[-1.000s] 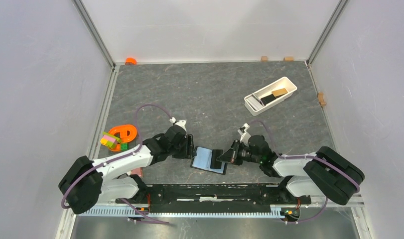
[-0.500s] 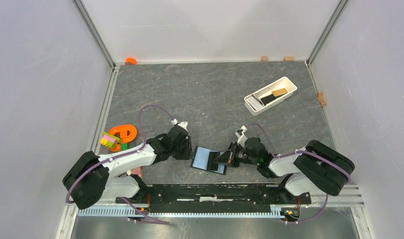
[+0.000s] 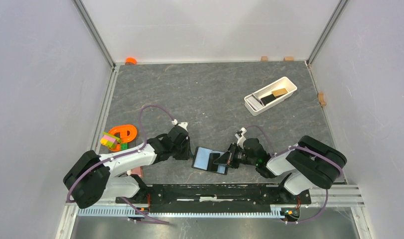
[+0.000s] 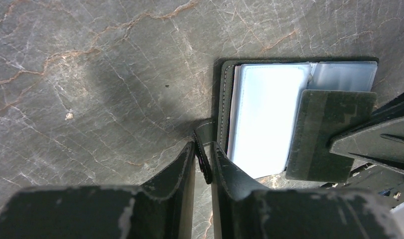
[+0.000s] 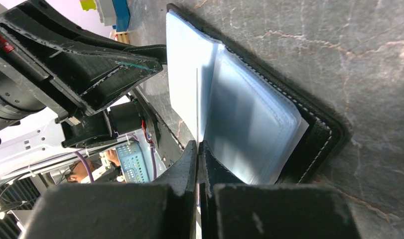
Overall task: Put the credit cards into the card holder
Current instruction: Insert the credit card into the card holder.
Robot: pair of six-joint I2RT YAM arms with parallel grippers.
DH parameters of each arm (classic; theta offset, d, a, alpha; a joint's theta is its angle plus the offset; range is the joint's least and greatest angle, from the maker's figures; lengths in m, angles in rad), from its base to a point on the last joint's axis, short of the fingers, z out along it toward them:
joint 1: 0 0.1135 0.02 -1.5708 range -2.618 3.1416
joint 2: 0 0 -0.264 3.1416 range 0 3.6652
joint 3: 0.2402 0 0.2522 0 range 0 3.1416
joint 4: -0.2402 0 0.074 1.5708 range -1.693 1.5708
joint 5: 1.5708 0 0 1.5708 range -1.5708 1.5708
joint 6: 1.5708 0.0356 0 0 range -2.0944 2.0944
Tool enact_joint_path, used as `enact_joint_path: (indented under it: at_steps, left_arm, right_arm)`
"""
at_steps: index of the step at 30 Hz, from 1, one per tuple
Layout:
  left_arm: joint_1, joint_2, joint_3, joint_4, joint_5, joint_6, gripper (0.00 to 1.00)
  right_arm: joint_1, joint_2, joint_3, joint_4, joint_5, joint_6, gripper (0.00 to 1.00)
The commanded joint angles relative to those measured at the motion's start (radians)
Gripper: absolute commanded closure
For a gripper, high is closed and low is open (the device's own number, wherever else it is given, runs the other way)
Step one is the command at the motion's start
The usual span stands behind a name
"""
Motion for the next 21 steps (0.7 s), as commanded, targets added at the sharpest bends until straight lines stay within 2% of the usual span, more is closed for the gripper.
enact_joint_path:
  at_steps: [1,6,12,21]
  left_arm:
    - [-0.001,0.007,0.005,0.014,-0.002,0.006,0.78]
    - [-0.001,0.006,0.003,0.011,-0.008,0.007,0.83]
    - [-0.002,0.015,0.003,0.007,-0.028,0.017,0.98]
    - [0.0,0.035,0.003,-0.009,-0.052,0.028,0.98]
  right_arm:
    - [0.004,0.048,0.001,0.077,0.023,0.017,1.0]
    - [0.005,0.062,-0.007,0.076,0.039,0.02,1.0]
    - [0.005,0.115,0.011,0.104,0.043,0.019,1.0]
    - [-0.001,0.152,0.05,0.078,0.06,-0.017,1.0]
